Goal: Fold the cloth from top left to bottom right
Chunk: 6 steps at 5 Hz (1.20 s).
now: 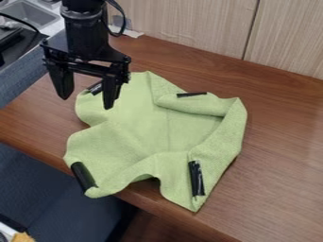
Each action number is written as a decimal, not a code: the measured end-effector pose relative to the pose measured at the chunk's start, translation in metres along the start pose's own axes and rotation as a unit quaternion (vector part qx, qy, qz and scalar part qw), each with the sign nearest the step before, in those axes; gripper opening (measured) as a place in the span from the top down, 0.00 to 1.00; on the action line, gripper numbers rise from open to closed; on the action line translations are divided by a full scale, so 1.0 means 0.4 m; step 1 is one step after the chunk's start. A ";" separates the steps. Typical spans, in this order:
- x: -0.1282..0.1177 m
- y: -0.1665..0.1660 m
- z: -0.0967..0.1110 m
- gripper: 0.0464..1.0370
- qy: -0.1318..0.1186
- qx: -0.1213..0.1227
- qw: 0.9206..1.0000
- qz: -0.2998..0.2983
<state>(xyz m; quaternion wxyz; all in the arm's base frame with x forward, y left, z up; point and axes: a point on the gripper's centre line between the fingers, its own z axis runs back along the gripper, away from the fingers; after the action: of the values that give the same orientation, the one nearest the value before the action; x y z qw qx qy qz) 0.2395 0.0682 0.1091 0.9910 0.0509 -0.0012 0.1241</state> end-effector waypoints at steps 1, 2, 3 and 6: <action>-0.007 -0.005 -0.015 0.04 0.013 -0.002 1.000 0.001; -0.021 -0.059 -0.023 0.04 0.016 -0.010 1.000 -0.023; -0.026 -0.130 -0.020 0.04 0.012 -0.031 0.998 -0.048; -0.072 -0.359 -0.078 0.04 0.023 -0.033 0.984 -0.171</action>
<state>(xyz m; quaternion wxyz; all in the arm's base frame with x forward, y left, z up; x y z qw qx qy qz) 0.2464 -0.0740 0.0630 0.9985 0.0144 0.0263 -0.0458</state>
